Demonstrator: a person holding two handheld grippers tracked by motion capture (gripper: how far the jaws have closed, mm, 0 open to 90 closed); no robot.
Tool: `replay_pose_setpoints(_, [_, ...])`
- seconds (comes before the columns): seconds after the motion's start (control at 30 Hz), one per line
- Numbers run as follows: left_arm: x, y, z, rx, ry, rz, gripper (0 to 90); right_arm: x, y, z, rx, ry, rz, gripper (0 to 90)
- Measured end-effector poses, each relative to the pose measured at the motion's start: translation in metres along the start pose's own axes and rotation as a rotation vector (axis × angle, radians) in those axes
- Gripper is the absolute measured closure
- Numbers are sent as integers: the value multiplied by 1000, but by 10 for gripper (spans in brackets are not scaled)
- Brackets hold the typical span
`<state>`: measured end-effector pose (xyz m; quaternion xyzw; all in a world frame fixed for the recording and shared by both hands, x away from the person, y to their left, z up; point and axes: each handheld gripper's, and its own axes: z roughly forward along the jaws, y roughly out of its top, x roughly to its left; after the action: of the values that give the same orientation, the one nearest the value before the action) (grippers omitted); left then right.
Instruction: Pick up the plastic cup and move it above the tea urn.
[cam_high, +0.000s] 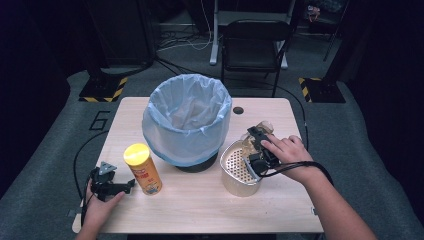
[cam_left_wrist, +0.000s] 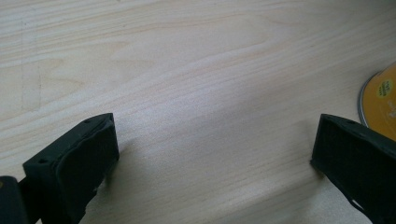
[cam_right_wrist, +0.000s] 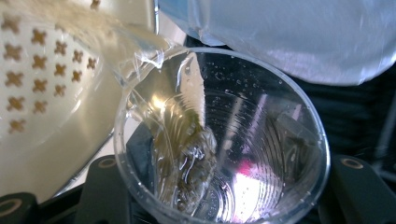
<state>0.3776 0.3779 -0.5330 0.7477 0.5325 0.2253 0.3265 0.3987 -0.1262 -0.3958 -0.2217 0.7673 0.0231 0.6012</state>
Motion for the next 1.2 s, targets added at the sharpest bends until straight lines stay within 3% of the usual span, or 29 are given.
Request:
replay_pose_setpoints(0.03, [0, 0, 0, 0, 0, 0, 4, 5, 5, 0, 16, -12, -67, 411])
replay_pose_setpoints(0.1, [0, 0, 0, 0, 0, 0, 4, 5, 6, 0, 13, -5, -89, 412])
replay_pose_setpoints(0.13, [0, 0, 0, 0, 0, 0, 4, 8, 8, 0, 28, -33, -177, 414])
replay_pose_setpoints(0.2, [0, 0, 0, 0, 0, 0, 4, 9, 13, 0, 36, -50, -298, 414])
replay_pose_setpoints(0.23, [0, 0, 0, 0, 0, 0, 4, 17, 16, -2, 62, -124, -364, 415])
replay_pose_setpoints(0.33, [0, 0, 0, 0, 0, 0, 4, 23, 17, -5, 71, -152, -395, 415])
replay_pose_setpoints(0.37, [0, 0, 0, -1, -3, -4, 4, 26, 17, -5, 77, -129, -396, 414])
replay_pose_setpoints(0.43, [0, 0, 0, 0, 0, -1, 4, 28, 17, -6, 88, -160, -443, 411])
replay_pose_setpoints(0.47, [0, 0, 0, 0, 0, 0, 4, 34, 17, -7, 95, -181, -388, 410])
replay_pose_setpoints(0.5, [0, 0, 0, 0, 0, 0, 4, 34, 18, -7, 92, -177, -366, 410])
replay_pose_setpoints(0.57, [0, 0, 0, 0, 0, 0, 4, 34, 18, -6, 88, -177, -370, 408])
replay_pose_setpoints(0.6, [0, 0, 0, 0, 0, 0, 4, 36, 18, -5, 69, -201, -334, 408])
replay_pose_setpoints(0.63, [0, 0, 0, 0, 0, 0, 4, 36, 18, -6, 81, -195, -312, 408])
replay_pose_setpoints(0.7, [0, 0, 0, 0, 0, 0, 4, 35, 18, -6, 76, -199, -319, 408])
replay_pose_setpoints(0.77, [0, 0, 0, 0, 0, 0, 4, 32, 19, -8, 88, -175, -383, 407])
replay_pose_setpoints(0.8, [0, 0, 0, 0, 0, 0, 4, 32, 20, -8, 86, -175, -390, 407])
replay_pose_setpoints(0.83, [0, 0, 0, 0, 0, 0, 4, 32, 20, -8, 81, -176, -386, 407])
replay_pose_setpoints(0.93, [0, 0, 0, 0, 0, 0, 4, 36, 22, -7, 52, -206, -294, 406])
replay_pose_setpoints(1.03, [0, 0, 0, 0, 0, 1, 4, 33, 22, -9, 53, -208, -318, 406])
replay_pose_setpoints(1.07, [0, 0, 0, 0, 0, 0, 4, 30, 22, -8, 38, -204, -355, 405])
replay_pose_setpoints(1.1, [0, 0, 0, 0, 0, 0, 4, 30, 22, -8, 38, -204, -355, 405])
replay_pose_setpoints(1.13, [0, 0, 0, 0, 0, 0, 4, 31, 22, -10, 71, -185, -360, 405])
replay_pose_setpoints(1.2, [0, 0, 0, 0, 0, 0, 4, 31, 22, -10, 66, -192, -359, 405])
